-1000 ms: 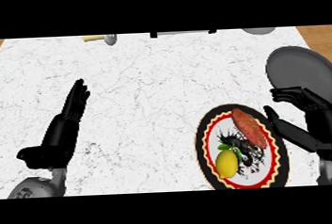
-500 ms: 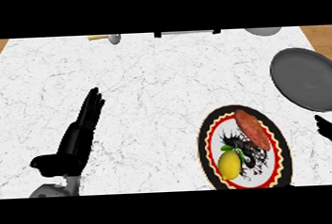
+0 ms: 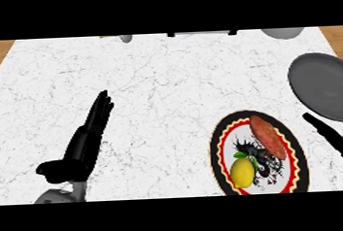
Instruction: Pick the lemon from the plate and place it in the pan
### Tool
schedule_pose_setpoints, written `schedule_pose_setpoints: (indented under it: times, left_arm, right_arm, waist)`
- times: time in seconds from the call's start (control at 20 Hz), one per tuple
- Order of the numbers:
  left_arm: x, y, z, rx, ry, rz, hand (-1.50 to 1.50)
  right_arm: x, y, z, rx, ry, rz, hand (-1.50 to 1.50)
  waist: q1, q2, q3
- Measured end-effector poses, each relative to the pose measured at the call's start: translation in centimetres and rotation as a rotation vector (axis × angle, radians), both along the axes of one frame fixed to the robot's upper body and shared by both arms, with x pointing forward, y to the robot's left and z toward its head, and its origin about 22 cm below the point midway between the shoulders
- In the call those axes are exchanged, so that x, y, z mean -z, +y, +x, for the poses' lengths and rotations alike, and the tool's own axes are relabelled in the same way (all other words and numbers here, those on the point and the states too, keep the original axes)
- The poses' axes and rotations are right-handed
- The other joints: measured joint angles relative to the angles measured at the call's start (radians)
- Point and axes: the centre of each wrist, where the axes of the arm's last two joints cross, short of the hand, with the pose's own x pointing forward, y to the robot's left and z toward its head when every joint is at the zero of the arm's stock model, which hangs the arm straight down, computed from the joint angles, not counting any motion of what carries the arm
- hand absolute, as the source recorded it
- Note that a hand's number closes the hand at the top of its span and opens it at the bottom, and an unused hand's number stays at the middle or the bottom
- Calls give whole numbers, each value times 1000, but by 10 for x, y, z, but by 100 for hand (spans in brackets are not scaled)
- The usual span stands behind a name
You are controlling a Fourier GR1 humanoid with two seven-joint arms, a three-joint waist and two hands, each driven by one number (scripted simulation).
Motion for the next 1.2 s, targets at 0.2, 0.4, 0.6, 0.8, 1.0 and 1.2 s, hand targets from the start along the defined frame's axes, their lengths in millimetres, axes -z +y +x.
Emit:
schedule_pose_setpoints:
  times: [0.2,0.4,0.6,0.8,1.0,1.2]
  left_arm:
    - [0,-7,4,9,-2,0,0]
    - [3,-11,8,10,-3,1,0]
    - [6,-8,3,2,-4,4,0]
    - [8,1,2,-7,7,3,0]
    - [4,1,-3,-12,4,2,0]
    - [12,1,-3,-14,5,2,0]
  right_arm:
    - [6,13,15,-69,152,-126,-150]
    - [20,36,31,-138,269,-234,-150]
    - [36,57,45,-166,358,-319,-150]
    - [46,75,47,-171,396,-340,-150]
    - [51,85,46,-170,414,-340,-150]
    - [59,93,50,-155,420,-343,-150]
  waist:
    - [10,3,0]
    - [9,2,1]
    - [3,0,1]
    - [-7,-2,2]
    - [-12,-3,2]
    - [-14,-3,2]
